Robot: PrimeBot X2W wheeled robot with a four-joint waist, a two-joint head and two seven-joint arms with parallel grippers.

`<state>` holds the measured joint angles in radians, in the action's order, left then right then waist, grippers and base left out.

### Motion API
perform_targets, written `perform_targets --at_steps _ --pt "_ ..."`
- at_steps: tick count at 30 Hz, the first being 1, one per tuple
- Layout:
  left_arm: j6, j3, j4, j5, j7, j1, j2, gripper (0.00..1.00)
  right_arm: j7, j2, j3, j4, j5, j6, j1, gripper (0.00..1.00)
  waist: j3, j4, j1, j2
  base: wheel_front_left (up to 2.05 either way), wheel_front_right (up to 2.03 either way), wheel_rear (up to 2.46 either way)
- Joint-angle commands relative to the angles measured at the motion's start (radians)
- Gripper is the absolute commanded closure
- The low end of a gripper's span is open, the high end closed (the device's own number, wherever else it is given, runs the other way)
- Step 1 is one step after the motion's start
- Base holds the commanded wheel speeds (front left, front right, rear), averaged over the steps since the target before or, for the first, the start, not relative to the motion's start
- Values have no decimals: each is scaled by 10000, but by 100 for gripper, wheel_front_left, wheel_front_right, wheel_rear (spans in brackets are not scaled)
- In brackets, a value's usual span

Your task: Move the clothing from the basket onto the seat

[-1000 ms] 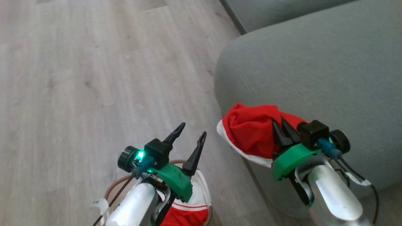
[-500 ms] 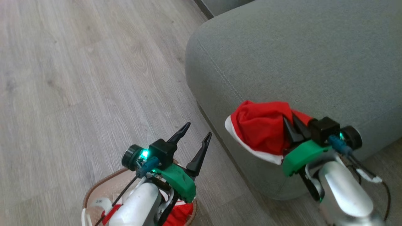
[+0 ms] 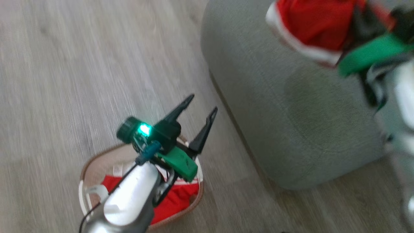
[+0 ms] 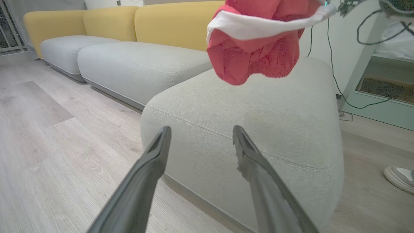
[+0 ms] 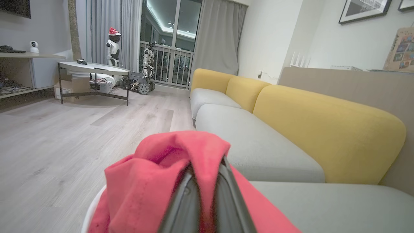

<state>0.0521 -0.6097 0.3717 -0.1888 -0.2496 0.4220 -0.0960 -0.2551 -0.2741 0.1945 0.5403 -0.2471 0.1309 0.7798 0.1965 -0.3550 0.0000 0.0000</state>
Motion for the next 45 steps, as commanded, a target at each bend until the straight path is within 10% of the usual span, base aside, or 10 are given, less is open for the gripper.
perform_targets --at_steps 1,19,31,33,34,35,36,45 --pt "-57 326 -413 115 -119 515 -182 0 -67 -169 34 -200 -80 -2 681 100 969 515 0 0 0 0 0" --pt "-412 593 -2429 852 824 2055 -1189 0 -66 -2932 -1694 2984 -43 -2 5844 100 4719 1998 0 0 0 0 0" --pt "-515 258 -2506 1014 1011 2325 -1051 0 -66 -1911 -3789 4172 1388 -2 4649 100 5374 2213 0 0 0 0 0" --pt "-521 225 -2443 1005 1016 2333 -1048 0 -66 -1665 -3682 4376 1634 -2 4379 80 5368 2159 0 0 0 0 0" --pt "-529 219 -2406 999 1010 2334 -1056 0 -66 -1555 -3681 4443 1672 -2 4281 60 5348 2127 0 0 0 0 0" --pt "-544 220 -2360 991 996 2320 -1072 0 -66 -1442 -3694 4464 1678 -2 4177 15 5304 2080 0 0 0 0 0" --pt "-552 214 -2316 978 990 2313 -1074 0 -66 -1368 -3683 4455 1679 -2 4065 0 5268 2055 0 0 0 0 0" --pt "-631 271 -1891 713 852 2179 -1048 0 -66 -1083 -3211 3529 1011 -2 2621 0 4706 1851 0 0 0 0 0"
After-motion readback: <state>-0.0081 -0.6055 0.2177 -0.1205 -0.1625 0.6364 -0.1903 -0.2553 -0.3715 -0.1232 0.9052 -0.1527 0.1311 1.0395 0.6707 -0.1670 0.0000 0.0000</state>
